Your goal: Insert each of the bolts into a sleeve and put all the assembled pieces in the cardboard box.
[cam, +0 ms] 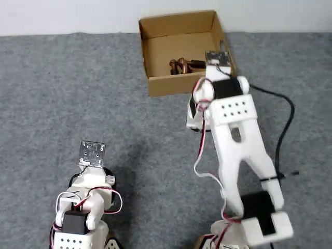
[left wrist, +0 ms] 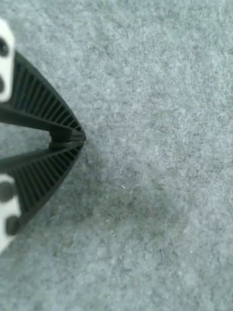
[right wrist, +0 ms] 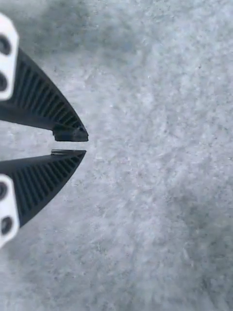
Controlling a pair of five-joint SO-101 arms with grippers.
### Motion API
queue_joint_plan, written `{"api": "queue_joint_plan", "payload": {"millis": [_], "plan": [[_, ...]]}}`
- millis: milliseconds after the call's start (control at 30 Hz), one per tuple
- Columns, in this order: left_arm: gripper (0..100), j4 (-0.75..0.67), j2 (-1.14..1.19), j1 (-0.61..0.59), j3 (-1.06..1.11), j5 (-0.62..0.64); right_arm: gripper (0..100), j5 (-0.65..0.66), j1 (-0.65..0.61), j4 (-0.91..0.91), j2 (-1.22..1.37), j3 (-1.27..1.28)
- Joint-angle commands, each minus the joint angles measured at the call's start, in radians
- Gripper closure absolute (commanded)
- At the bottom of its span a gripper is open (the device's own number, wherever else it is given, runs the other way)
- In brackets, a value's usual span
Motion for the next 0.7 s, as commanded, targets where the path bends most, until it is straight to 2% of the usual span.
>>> {"api": "queue_joint_plan", "payload": {"millis": [0,267,467,667], "plan": [[99,0.005,-0.009,-0.005,-0.005,-0.006,99.1,-0.014,0.033,-0.154,-0.186,0.233],[99,0.005,-0.009,-0.005,-0.005,-0.006,99.1,-0.011,0.079,-0.453,-0.539,0.755],[99,0.005,-0.009,-0.005,-0.005,-0.006,99.1,-0.002,0.171,-0.647,-0.748,0.993],[99,0.005,-0.009,-0.005,-0.005,-0.006,99.0,0.109,0.239,-0.817,-0.877,1.208]]}}
